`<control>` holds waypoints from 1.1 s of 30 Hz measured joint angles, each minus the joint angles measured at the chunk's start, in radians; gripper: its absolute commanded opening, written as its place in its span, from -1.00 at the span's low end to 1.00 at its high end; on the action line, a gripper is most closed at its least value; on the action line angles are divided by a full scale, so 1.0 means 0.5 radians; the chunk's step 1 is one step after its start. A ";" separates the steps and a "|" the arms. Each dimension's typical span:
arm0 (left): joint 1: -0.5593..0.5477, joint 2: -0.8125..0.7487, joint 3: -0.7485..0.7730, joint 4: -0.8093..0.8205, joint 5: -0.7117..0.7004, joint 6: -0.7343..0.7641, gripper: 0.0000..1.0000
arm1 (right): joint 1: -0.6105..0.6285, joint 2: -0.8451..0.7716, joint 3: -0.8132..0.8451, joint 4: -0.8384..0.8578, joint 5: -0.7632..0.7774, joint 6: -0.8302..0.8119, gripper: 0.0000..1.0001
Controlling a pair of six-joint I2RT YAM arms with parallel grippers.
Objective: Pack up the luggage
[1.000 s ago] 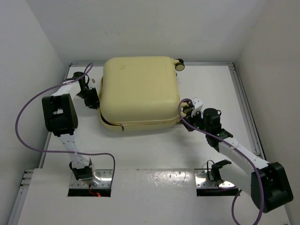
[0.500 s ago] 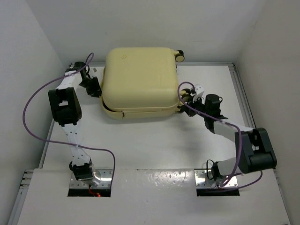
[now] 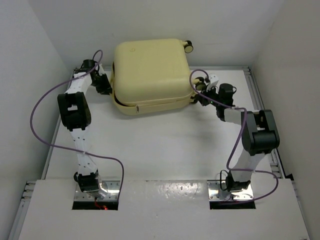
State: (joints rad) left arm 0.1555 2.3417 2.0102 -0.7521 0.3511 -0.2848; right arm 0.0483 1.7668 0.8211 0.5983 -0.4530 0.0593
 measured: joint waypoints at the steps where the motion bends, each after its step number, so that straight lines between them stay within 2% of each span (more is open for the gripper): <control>1: -0.002 0.021 0.034 0.020 0.000 -0.014 -1.00 | -0.005 0.043 0.047 0.002 -0.001 0.000 -1.00; 12: -0.014 0.092 0.133 0.116 -0.063 -0.040 -1.00 | -0.029 0.523 0.627 -0.016 0.039 0.033 -1.00; 17: -0.014 0.102 0.144 0.142 -0.076 -0.040 -1.00 | -0.103 0.662 0.804 -0.060 -0.214 0.084 -1.00; 22: -0.010 0.122 0.176 0.178 -0.092 -0.024 -0.96 | -0.132 0.906 1.161 -0.135 -0.392 0.207 -1.00; 25: 0.002 0.117 0.170 0.224 -0.068 -0.007 -0.73 | -0.076 1.135 1.463 -0.102 -0.286 0.250 -1.00; 27: 0.015 0.102 0.119 0.284 0.000 0.008 -0.44 | -0.008 1.220 1.598 -0.086 -0.087 0.243 -1.00; 28: 0.028 0.088 0.088 0.323 0.050 0.019 -0.21 | 0.018 1.241 1.631 -0.083 -0.001 0.239 -1.00; 29: 0.040 0.070 0.047 0.381 0.097 0.046 0.11 | 0.033 1.247 1.643 -0.083 0.058 0.237 -1.00; 31: 0.072 0.020 -0.059 0.515 0.167 0.098 0.31 | 0.053 1.247 1.643 -0.079 0.135 0.233 -1.00; 33: 0.106 -0.039 -0.183 0.647 0.218 0.106 0.64 | 0.066 1.244 1.611 -0.038 0.162 0.228 -1.00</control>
State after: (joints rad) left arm 0.2085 2.3222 1.9186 -0.4286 0.4603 -0.2317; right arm 0.0814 2.3886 1.6268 0.5793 -0.3721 0.1734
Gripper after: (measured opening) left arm 0.707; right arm 0.010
